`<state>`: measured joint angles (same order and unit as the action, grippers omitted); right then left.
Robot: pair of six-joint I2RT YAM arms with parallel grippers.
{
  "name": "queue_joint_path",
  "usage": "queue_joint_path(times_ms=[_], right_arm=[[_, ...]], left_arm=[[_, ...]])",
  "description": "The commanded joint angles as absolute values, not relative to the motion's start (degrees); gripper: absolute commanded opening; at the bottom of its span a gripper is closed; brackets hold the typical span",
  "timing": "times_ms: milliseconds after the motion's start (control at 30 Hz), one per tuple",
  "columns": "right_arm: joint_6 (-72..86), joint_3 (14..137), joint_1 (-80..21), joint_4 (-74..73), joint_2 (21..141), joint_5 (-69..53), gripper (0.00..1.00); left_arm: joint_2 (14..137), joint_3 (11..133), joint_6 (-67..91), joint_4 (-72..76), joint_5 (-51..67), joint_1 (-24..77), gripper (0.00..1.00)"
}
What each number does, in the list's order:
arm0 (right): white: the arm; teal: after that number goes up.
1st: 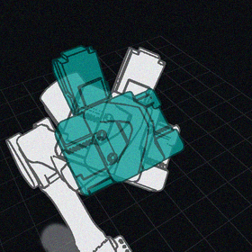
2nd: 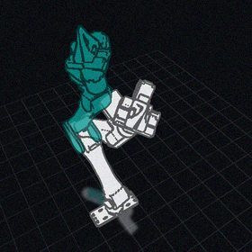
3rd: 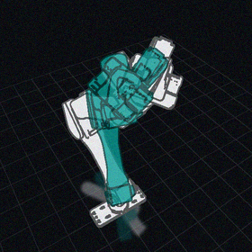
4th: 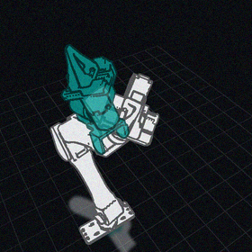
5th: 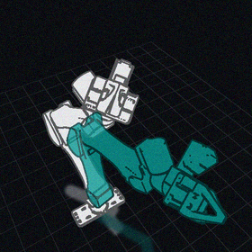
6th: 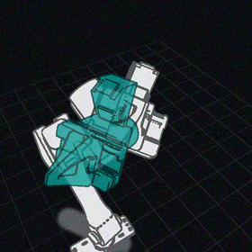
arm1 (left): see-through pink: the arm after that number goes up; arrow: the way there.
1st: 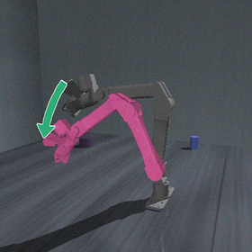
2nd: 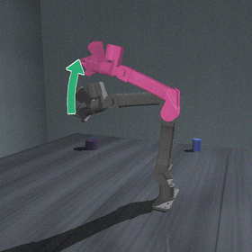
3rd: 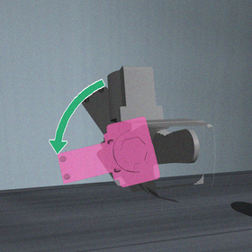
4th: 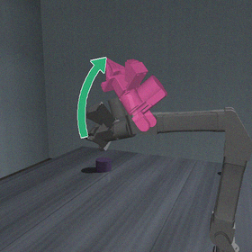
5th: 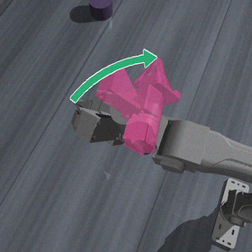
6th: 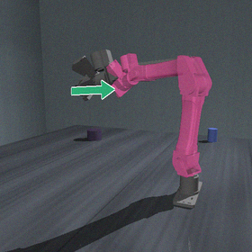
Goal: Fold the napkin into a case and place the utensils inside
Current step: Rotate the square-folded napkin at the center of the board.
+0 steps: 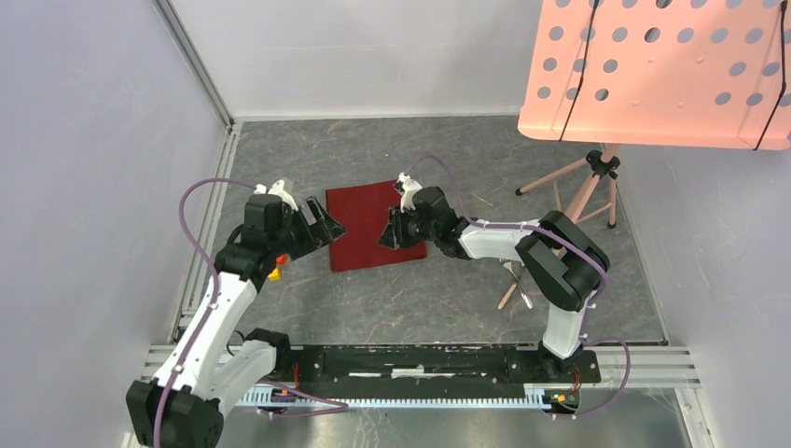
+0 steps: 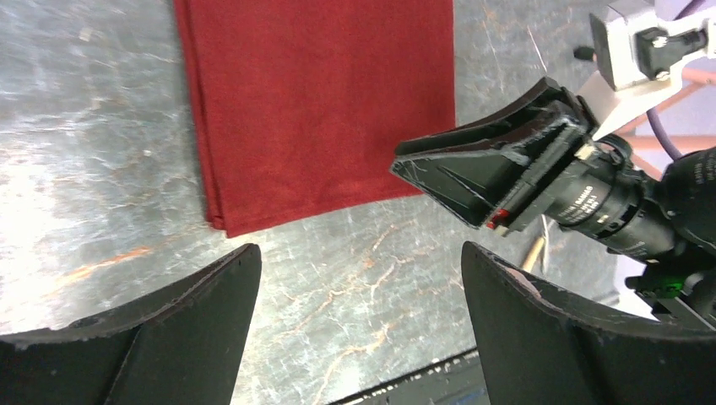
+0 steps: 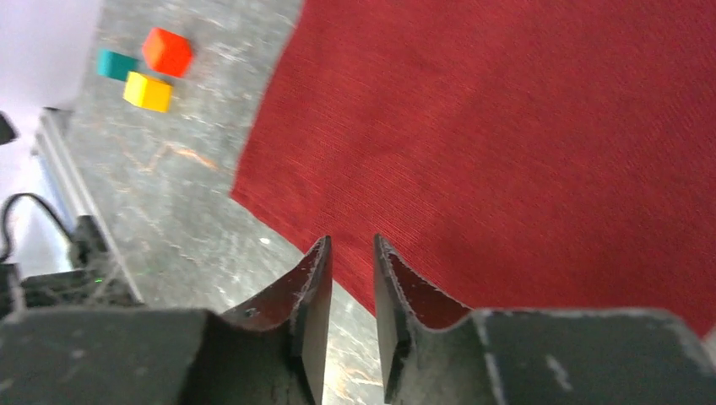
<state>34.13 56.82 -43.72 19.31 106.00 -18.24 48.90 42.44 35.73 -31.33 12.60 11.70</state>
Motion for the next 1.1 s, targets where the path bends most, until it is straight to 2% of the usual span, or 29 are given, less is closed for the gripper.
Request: queue_joint_path(times_ms=[0,233,333,433,533,633,733,800,933,1000,1067], right_arm=[[24.5,55.2,-44.0,12.4,103.2,-9.9,0.25],[19.8,50.3,-40.3,11.0,102.7,-8.7,0.13],[18.9,46.5,-36.5,11.7,101.3,-8.2,0.11],[16.4,46.2,-32.2,8.3,100.6,-2.3,0.1],[10.6,50.4,-29.4,7.1,101.3,6.8,0.1],[4.4,61.4,-28.9,2.1,106.0,11.8,0.1],[3.5,69.5,-28.8,-3.4,107.1,8.8,0.17],[5.9,68.5,-28.8,-2.6,104.9,2.7,0.28],[14.2,57.4,-28.8,7.2,98.5,-15.7,0.46],[18.6,51.0,-28.8,13.0,96.2,-22.8,0.48],[21.1,46.5,-28.9,16.1,94.0,-24.8,0.49]], left_arm=[[55.3,45.4,35.5,-26.3,21.6,11.5,0.94],[59.4,47.6,37.8,-22.8,24.9,11.6,0.94],[60.9,48.4,38.9,-20.9,26.3,11.5,0.94],[65.8,50.4,40.6,-17.6,31.6,11.5,0.94],[72.8,53.2,43.7,-12.7,35.8,11.7,0.94],[80.3,58.6,44.2,-10.8,34.8,11.8,0.94],[88.4,66.0,39.5,-16.3,28.1,11.7,0.93],[93.8,70.8,36.4,-19.4,24.3,11.8,0.93],[103.9,77.0,29.7,-22.5,24.9,11.8,0.91],[106.8,78.9,25.5,-24.8,22.0,12.0,0.91],[109.4,80.8,21.8,-27.2,20.5,12.0,0.91]])
